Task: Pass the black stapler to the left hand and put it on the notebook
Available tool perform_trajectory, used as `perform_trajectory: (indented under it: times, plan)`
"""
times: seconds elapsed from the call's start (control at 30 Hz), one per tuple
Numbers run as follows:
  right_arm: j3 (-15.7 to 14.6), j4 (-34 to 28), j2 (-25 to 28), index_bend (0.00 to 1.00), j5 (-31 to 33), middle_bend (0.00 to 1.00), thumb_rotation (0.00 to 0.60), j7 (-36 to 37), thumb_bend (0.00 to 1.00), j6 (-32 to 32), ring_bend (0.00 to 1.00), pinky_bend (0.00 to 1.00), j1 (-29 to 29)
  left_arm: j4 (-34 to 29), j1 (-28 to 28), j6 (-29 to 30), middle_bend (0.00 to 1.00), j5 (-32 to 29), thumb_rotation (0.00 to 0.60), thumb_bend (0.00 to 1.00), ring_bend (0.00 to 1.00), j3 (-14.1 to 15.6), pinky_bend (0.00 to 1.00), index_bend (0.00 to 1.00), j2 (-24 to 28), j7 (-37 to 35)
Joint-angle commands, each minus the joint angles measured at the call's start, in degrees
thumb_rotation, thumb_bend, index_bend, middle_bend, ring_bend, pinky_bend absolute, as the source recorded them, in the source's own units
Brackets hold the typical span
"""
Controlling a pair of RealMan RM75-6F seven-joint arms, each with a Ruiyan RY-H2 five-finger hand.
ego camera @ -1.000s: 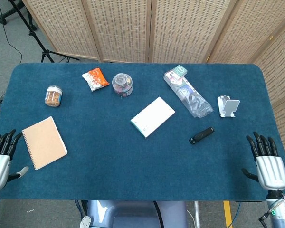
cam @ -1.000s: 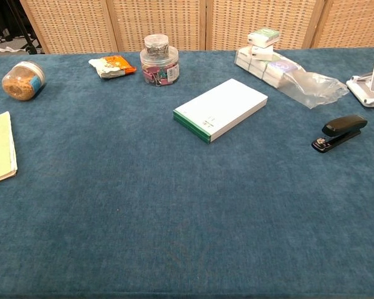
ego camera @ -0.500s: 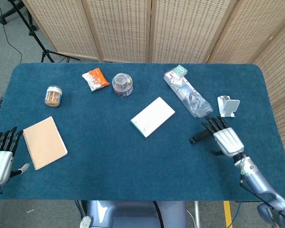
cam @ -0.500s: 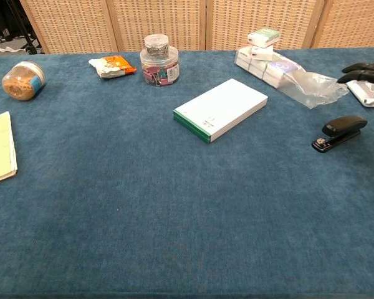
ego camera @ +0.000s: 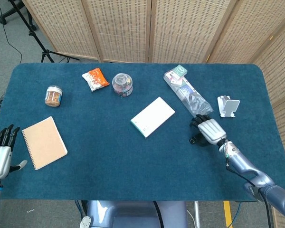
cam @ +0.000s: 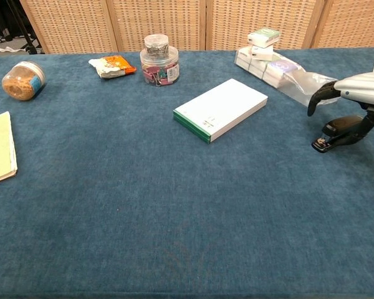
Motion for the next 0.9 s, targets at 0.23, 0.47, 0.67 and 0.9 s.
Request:
perform_trajectory:
  times: [0.23,0.47,0.67,0.9]
  plan:
    - [-0.61,5.18,-3.99,0.52,0.52,0.54,0.6,2.54,0.63,4.17,0.43,0.29,0.5,-0.13,-0.3,-0.79,0.0,-0.44,0.6,0.0,0.0,-0.02,0.0,0.0,-0.01,0.07]
    - [-0.37,-4.17,0.27,0.54,-1.17,0.56,0.6,-1.9,0.7,11.9,0.45,0.3,-0.08,-0.28,-0.46,-0.92,0.0,0.36,0.6,0.0,0.0,0.24,0.0,0.0,0.71,-0.46]
    - [1.64,-19.56,3.85,0.55,-0.73,0.56,0.6,-12.62,0.74,10.73,0.45,0.3,2.36,-1.4,-0.55,-0.56,0.0,2.5,0.6,0.0,0.0,0.96,0.0,0.0,1.56,-1.43]
    - [6.27,-30.81,-0.1,0.55,5.74,0.56,0.6,-27.02,0.79,2.6,0.45,0.3,7.32,-2.44,-0.07,0.57,0.0,4.94,0.6,0.0,0.0,1.85,0.0,0.0,2.73,-3.73]
